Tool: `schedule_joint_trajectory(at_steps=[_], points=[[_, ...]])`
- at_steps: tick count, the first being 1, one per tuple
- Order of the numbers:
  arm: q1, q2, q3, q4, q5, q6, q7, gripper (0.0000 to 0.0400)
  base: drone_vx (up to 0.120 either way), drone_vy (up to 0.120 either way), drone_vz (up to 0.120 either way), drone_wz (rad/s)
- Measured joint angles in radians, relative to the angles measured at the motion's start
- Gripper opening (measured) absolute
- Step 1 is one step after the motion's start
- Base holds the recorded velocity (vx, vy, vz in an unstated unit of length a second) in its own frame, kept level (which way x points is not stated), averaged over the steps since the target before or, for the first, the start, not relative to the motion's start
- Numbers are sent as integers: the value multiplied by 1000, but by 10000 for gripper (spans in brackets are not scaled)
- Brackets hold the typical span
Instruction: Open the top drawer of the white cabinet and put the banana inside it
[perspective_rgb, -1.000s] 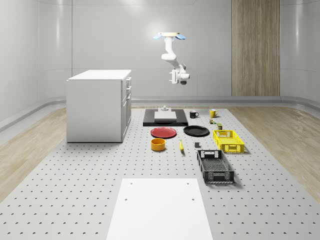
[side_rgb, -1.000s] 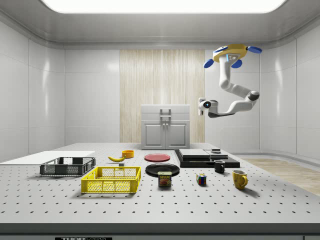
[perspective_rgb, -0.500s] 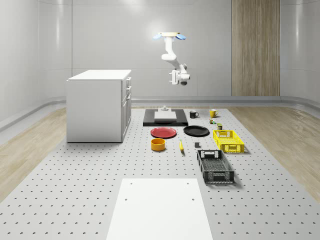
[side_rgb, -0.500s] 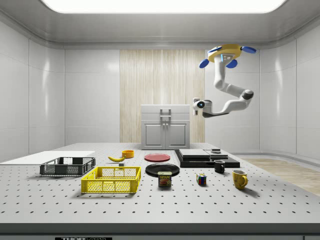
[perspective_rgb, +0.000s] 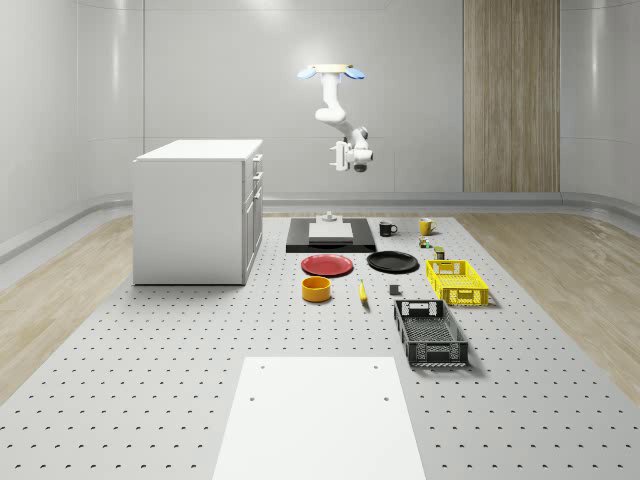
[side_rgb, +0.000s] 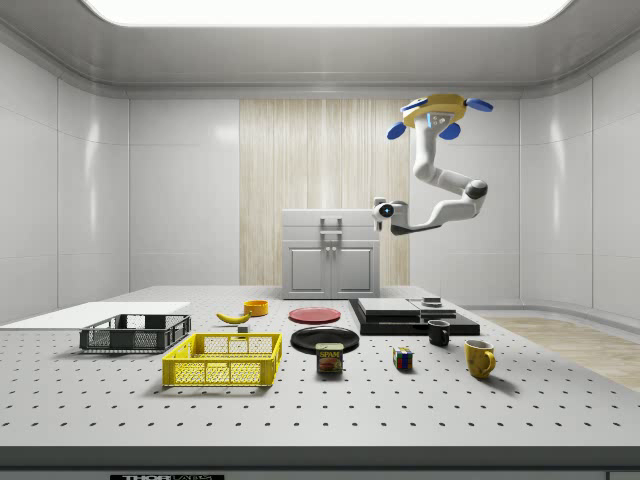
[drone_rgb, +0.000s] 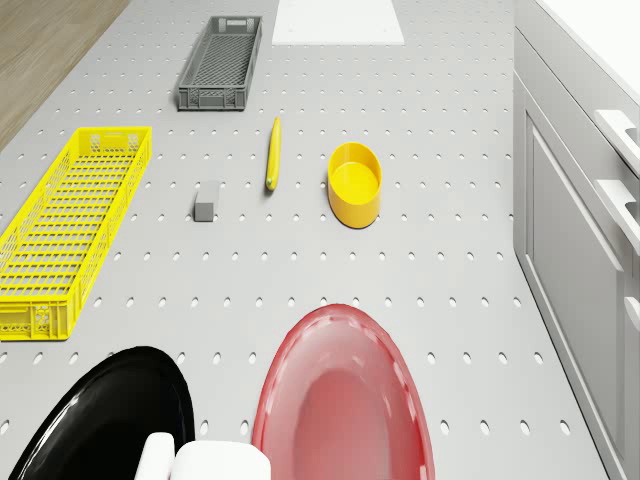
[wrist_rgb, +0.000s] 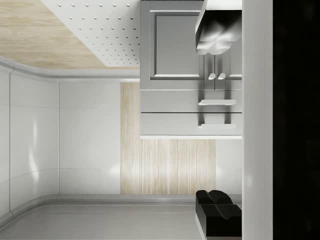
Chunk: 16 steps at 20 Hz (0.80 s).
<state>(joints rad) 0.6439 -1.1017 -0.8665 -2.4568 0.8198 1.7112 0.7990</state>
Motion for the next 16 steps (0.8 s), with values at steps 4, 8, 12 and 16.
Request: schedule_joint_trajectory(at_steps=[4, 8, 12, 16], points=[[8, -9, -3, -1, -8, 8, 6, 400, 120, -120, 0, 0], [16, -18, -5, -2, -15, 15, 12, 400, 120, -120, 0, 0], [24, -26, -7, -3, -21, 22, 18, 400, 120, -120, 0, 0], [30, -34, -9, -4, -28, 29, 23, 400, 120, -120, 0, 0]])
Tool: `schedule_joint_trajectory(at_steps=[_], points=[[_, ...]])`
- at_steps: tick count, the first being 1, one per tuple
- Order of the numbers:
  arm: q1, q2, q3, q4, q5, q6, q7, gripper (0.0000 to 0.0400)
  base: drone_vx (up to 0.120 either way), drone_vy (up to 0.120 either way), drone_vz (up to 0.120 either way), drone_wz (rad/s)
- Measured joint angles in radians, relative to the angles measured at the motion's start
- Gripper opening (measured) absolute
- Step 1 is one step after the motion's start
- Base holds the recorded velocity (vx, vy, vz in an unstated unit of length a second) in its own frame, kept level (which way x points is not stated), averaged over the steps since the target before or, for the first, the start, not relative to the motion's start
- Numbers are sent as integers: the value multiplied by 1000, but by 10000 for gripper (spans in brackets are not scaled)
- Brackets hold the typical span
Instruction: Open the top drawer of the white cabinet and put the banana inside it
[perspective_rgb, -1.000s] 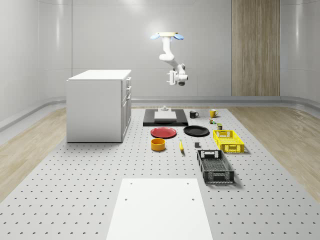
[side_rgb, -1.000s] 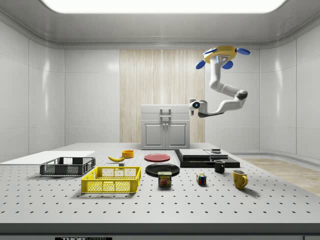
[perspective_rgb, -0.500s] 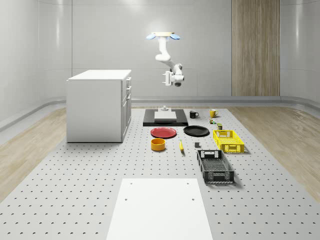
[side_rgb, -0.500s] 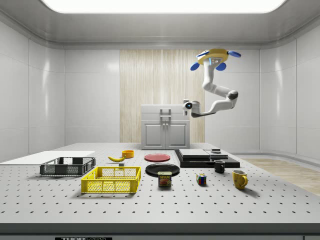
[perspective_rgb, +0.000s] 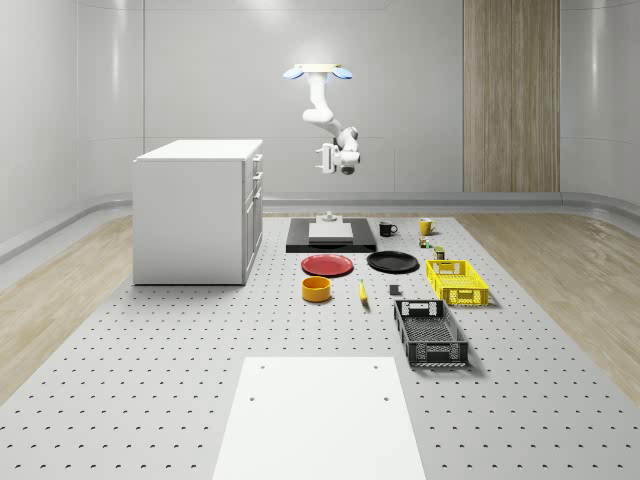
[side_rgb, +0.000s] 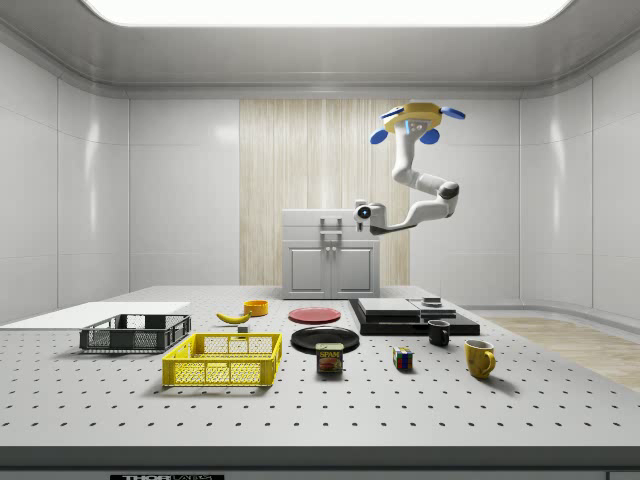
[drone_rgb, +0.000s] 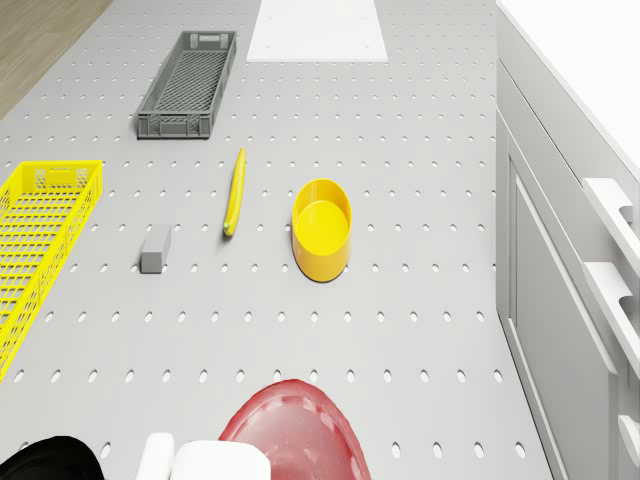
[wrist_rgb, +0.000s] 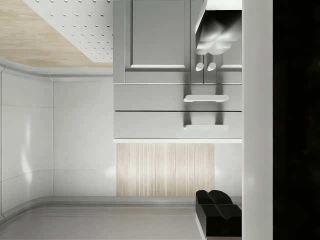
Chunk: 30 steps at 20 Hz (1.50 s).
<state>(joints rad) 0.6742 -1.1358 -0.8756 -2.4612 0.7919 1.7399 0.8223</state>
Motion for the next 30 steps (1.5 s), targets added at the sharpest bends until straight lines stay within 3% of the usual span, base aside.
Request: schedule_joint_trajectory(at_steps=[13, 19, 30], points=[[19, -22, -5, -3, -18, 18, 15, 400, 98, -120, 0, 0], [26, -30, -6, -5, -24, 26, 21, 400, 47, -13, 0, 0], [48, -32, 67, -70, 36, 125, 7, 400, 0, 0, 0, 0]])
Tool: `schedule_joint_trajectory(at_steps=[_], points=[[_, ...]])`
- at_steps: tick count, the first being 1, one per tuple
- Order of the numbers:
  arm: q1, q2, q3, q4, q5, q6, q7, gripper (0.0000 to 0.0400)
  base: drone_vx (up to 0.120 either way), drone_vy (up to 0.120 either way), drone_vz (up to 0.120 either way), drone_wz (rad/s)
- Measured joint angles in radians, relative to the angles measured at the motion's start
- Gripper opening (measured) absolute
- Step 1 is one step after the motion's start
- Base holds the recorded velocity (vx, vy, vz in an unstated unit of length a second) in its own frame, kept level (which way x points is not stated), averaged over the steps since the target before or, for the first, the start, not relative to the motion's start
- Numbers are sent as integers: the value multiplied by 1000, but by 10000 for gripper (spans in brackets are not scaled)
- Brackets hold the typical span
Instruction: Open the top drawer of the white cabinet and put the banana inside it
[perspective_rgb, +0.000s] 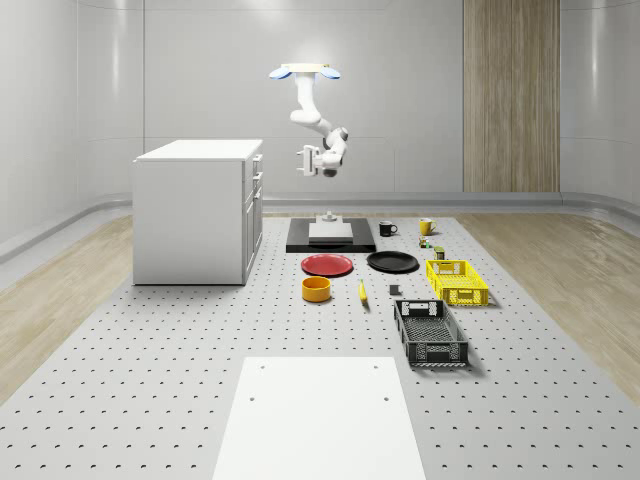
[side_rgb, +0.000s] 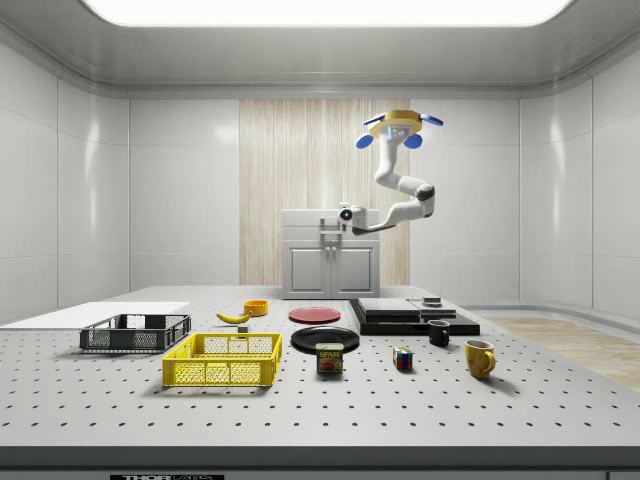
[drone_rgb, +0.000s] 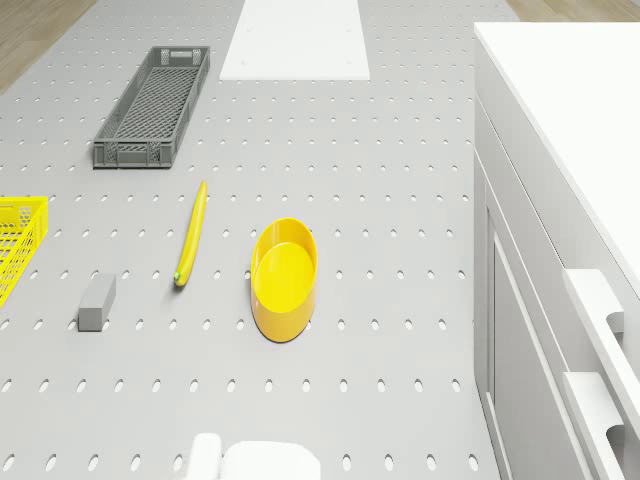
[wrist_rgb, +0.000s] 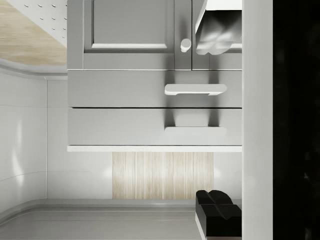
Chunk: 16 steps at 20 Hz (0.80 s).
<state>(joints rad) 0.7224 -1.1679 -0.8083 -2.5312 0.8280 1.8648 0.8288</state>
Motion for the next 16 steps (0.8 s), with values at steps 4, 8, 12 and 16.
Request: schedule_joint_trajectory(at_steps=[4, 8, 12, 16], points=[[14, 6, 38, -27, 37, 47, -12, 400, 0, 0, 0, 0], [28, 14, 71, -53, 74, 92, -30, 400, 0, 0, 0, 0], [34, 20, 83, -82, 97, 121, -56, 400, 0, 0, 0, 0], [48, 31, 108, -103, 132, 157, -79, 400, 0, 0, 0, 0]])
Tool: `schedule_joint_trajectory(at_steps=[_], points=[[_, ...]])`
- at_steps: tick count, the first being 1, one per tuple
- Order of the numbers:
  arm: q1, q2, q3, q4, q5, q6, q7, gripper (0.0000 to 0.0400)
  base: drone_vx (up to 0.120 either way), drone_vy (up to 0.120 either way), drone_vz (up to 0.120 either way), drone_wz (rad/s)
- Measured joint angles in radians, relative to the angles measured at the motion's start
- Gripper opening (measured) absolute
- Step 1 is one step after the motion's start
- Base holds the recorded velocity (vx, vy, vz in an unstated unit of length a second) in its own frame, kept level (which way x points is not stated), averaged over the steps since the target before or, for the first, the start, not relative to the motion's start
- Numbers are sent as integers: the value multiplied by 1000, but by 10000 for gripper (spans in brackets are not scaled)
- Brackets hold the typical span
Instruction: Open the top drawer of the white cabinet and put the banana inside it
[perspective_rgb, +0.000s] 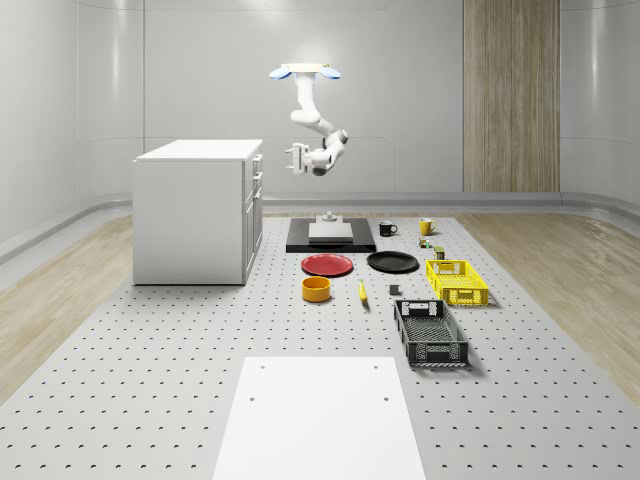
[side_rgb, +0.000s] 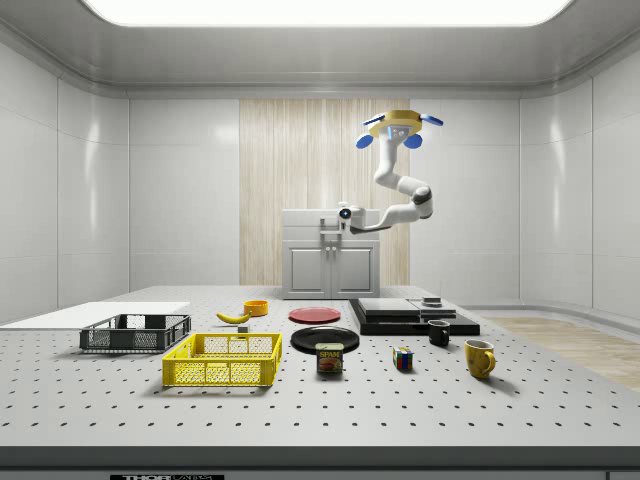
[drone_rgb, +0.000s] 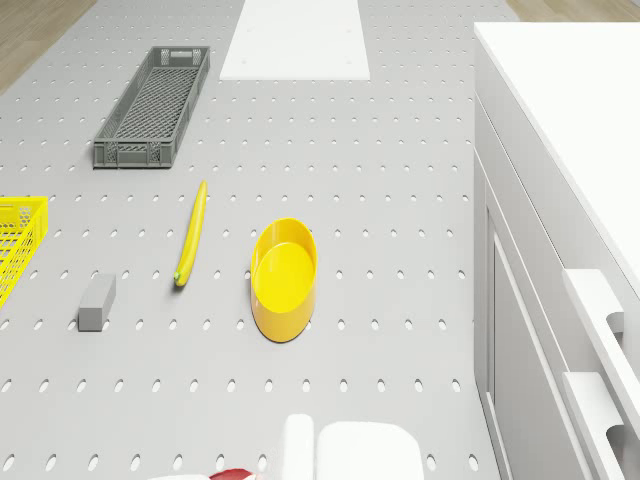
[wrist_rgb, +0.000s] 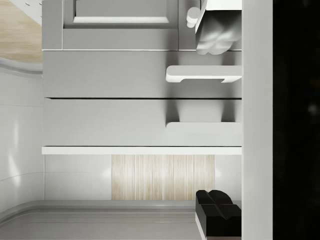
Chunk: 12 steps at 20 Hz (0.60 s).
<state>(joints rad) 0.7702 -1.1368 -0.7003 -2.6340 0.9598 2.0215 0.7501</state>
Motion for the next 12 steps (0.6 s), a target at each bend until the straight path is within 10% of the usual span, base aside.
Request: schedule_joint_trajectory(at_steps=[12], points=[[55, 54, 90, -28, 128, 103, -63, 400, 0, -10, 0, 0]])
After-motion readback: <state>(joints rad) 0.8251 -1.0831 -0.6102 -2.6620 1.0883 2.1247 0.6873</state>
